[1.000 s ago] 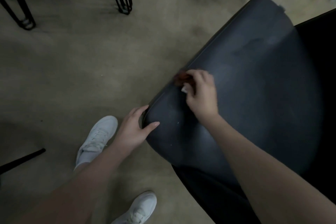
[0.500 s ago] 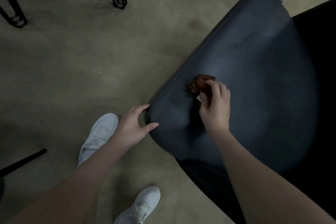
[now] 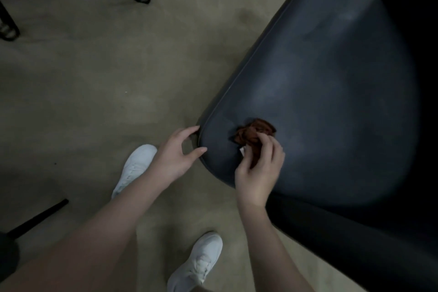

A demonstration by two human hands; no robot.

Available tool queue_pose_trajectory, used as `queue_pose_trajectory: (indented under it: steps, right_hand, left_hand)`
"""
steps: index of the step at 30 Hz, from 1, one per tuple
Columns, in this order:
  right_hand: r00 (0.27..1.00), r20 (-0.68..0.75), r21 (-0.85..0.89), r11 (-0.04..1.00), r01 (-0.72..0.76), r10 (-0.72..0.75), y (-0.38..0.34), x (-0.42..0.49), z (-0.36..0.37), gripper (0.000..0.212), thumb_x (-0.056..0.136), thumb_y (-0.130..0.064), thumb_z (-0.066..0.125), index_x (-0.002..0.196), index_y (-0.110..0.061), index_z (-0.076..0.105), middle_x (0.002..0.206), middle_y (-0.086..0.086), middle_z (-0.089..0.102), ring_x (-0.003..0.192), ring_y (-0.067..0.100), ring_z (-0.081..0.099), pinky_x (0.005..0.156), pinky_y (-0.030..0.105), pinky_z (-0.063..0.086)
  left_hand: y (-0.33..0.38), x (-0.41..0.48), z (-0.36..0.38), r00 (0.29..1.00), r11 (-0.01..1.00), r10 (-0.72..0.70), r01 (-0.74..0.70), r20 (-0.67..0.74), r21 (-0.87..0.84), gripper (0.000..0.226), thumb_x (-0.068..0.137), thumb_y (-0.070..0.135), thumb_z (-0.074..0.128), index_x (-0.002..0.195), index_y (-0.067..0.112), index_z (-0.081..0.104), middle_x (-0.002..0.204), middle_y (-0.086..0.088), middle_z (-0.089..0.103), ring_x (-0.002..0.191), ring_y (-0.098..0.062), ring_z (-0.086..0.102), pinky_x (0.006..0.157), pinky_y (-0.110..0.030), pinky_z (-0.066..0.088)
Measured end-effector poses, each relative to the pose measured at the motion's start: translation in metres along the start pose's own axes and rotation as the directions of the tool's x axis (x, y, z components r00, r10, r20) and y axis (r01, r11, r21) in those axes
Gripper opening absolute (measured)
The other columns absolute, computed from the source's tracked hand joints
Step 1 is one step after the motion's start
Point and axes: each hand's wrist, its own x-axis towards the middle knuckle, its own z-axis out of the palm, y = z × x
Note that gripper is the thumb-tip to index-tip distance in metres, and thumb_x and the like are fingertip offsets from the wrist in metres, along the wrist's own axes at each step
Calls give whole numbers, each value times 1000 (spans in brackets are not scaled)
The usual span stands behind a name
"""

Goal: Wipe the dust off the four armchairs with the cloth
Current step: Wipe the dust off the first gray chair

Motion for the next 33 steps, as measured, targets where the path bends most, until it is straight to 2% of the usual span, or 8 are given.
queue_pose_trajectory:
  steps: [6,11,14,18,22,26,30,33]
  right_hand:
    - [981,-103,220,966,-137,163,-27,-16,2,29,89,-11,59,117,-6,61,116,11,59,109,21,56,98,19,40]
    - [843,-327,286,895,-343,428,-10,9,-19,30,86,0,62,116,2,62,115,21,57,106,23,56,92,4,35]
    - [742,-417,262,851,-456,526,6,14,-14,32,89,0,60,120,1,60,121,23,53,114,36,52,96,16,34]
    - [669,-450,247,802,-543,592,7,12,1,33,92,-3,58,125,-3,58,126,20,51,118,35,46,99,30,37]
    - [811,-394,125,899,-419,432,0,-7,11,32,94,-14,55,124,-3,60,123,19,53,114,31,50,98,30,40]
    - [919,-266,41,956,-291,291,-12,-18,17,29,91,-4,62,119,-3,63,120,19,56,108,26,50,100,23,36]
    - [983,-117,43,990,-138,142,-32,-25,23,27,91,-7,61,117,-5,64,122,13,54,109,23,49,101,18,33]
    - [996,-15,46,995,-88,89,-43,-24,30,31,87,0,66,117,-4,64,121,15,55,109,24,48,98,24,36]
  left_hand:
    - [-4,8,0,1000,999,-15,15,3,-38,48,87,21,73,133,22,59,127,-5,61,117,-17,56,104,-28,39]
    - [-2,11,0,999,999,-32,33,31,-37,52,86,22,75,135,20,56,129,-6,61,116,-17,58,107,-37,42]
    - [0,14,-2,999,998,-3,6,41,-63,53,86,19,74,135,24,55,129,-4,60,115,-17,58,107,-41,43]
    - [3,24,-6,999,999,18,-16,50,-49,49,85,15,76,128,28,58,126,-4,61,111,-15,59,107,-41,44]
    - [5,27,-10,998,998,17,-13,64,-61,48,82,14,79,119,34,57,124,-4,62,107,-14,60,101,-30,45]
    - [4,23,-10,998,998,34,-30,57,-59,47,83,13,77,118,35,55,124,-6,61,101,-12,60,91,-18,43]
    - [-1,17,-16,998,999,31,-30,49,-24,44,84,15,76,116,37,55,122,-2,62,96,-1,58,82,-8,39]
    - [-4,11,-21,999,999,30,-31,23,15,41,84,11,76,119,27,59,120,-4,63,92,-5,59,77,-2,39]
